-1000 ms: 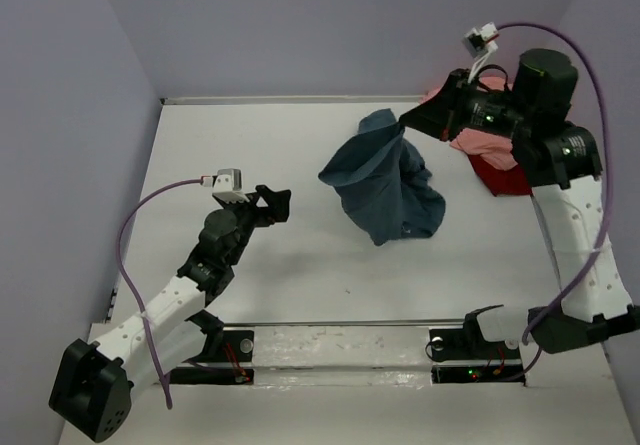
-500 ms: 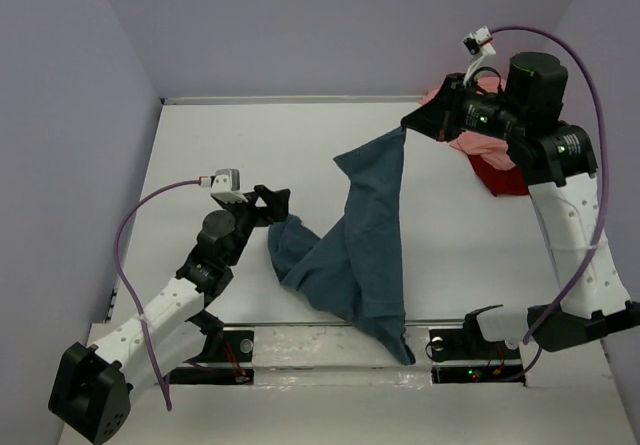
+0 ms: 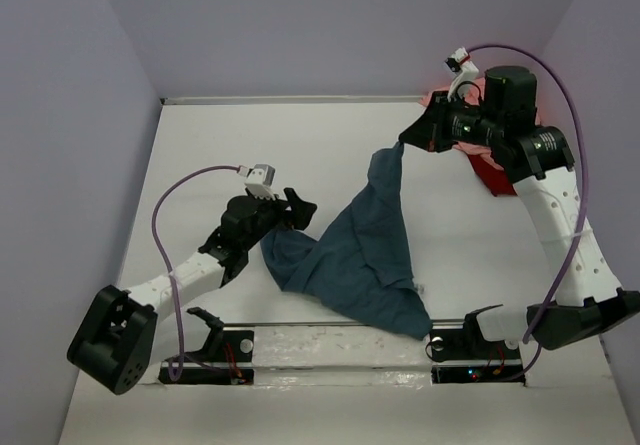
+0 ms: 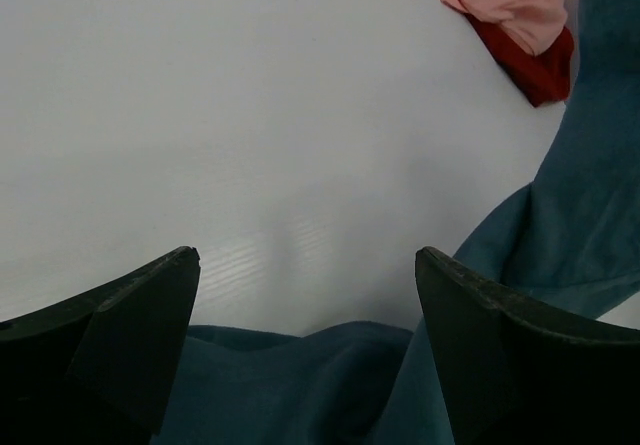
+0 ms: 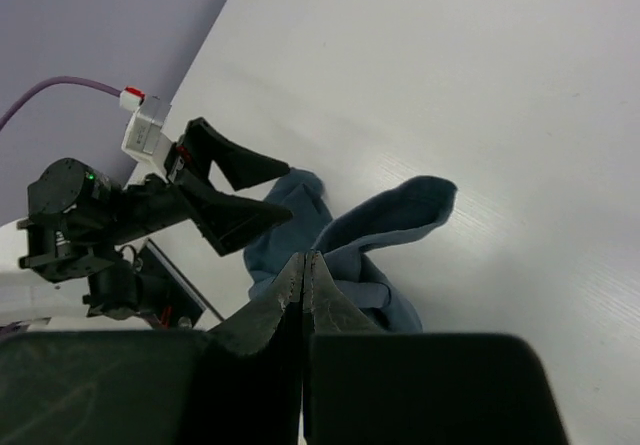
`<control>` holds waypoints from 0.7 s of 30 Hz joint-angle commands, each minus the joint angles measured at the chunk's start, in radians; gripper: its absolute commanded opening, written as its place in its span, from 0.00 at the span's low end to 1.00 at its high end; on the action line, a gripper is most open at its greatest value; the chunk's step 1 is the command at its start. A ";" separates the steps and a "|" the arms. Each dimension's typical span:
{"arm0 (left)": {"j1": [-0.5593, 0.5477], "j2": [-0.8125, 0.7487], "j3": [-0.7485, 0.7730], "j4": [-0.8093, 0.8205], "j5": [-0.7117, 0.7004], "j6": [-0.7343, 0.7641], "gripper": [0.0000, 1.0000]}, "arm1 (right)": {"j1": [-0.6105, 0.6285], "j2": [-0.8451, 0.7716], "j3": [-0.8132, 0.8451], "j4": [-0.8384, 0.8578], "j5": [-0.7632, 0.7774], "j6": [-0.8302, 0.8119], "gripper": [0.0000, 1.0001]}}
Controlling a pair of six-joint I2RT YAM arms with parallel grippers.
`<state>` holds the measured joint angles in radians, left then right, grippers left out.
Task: Fold and stack the t-shirts
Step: Move the tshirt to the center of the board
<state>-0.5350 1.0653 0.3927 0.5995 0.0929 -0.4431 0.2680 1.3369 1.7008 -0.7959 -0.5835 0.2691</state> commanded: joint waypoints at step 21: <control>-0.003 0.341 0.202 0.080 0.360 0.003 0.98 | 0.000 0.131 -0.142 0.135 0.429 -0.108 0.00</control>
<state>-0.5350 1.3628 0.5209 0.6746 0.3847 -0.4465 0.2680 1.4998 1.5547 -0.7303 -0.1890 0.1787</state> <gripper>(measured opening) 0.987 0.011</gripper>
